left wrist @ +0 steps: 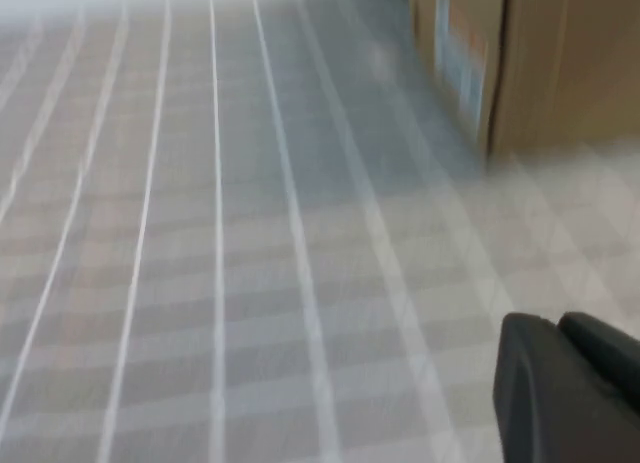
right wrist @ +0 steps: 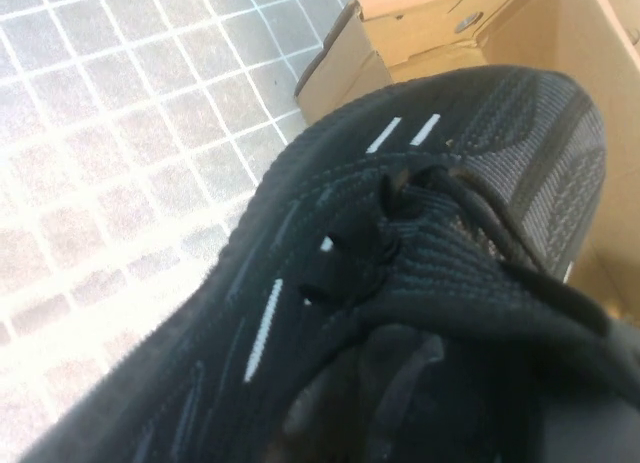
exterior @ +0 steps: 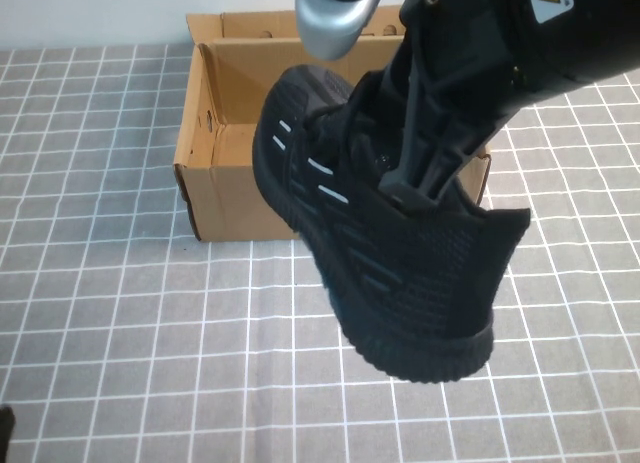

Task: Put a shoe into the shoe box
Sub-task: Hand over the shoe

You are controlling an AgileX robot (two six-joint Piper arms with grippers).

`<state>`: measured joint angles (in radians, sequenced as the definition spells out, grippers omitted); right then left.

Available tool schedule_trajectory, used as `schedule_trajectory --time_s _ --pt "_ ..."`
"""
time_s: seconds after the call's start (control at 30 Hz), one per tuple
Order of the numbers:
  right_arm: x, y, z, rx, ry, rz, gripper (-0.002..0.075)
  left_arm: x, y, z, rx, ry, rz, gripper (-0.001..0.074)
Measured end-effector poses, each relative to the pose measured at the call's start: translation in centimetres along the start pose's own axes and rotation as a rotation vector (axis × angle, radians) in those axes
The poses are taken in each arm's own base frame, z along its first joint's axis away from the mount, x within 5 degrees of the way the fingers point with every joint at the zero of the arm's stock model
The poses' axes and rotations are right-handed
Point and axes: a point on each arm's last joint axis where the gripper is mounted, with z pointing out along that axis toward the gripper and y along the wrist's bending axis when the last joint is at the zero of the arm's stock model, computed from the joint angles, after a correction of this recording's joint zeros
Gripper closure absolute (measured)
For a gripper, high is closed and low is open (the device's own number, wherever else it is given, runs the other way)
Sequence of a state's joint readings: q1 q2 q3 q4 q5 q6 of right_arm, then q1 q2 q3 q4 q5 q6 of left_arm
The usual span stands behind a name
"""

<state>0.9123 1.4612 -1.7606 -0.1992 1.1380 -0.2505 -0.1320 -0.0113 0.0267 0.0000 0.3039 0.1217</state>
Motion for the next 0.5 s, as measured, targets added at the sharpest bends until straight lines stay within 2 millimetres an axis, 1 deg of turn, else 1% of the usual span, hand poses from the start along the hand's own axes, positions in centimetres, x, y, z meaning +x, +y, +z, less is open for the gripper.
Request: schedule_trajectory --time_s 0.07,0.1,0.17,0.23,0.37,0.43,0.5 --pt "0.0 0.0 0.1 0.002 0.007 0.0 0.0732 -0.9 0.0 0.0 0.004 -0.101 -0.104 0.0736" --pt "0.0 -0.1 0.2 0.008 0.012 -0.003 0.0732 -1.4 0.0 -0.1 0.011 -0.15 -0.189 0.0736" --pt "0.0 -0.1 0.7 0.01 0.022 0.0 0.0732 -2.0 0.1 -0.2 0.028 -0.223 -0.353 0.0736" --pt "0.0 -0.1 1.3 0.011 0.036 0.016 0.0732 -2.5 0.3 -0.4 0.037 -0.283 -0.466 0.0736" --pt "0.0 -0.8 2.5 0.024 0.065 0.073 0.0732 -3.1 0.5 -0.5 0.042 -0.351 -0.553 0.0736" --pt "-0.1 -1.5 2.8 0.038 0.073 0.1 0.0732 -3.5 0.4 -0.7 0.057 -0.321 -0.57 0.0736" --pt "-0.4 -2.2 3.0 0.049 0.081 0.119 0.0732 -4.6 0.3 -1.3 0.079 -0.281 -0.573 0.0736"
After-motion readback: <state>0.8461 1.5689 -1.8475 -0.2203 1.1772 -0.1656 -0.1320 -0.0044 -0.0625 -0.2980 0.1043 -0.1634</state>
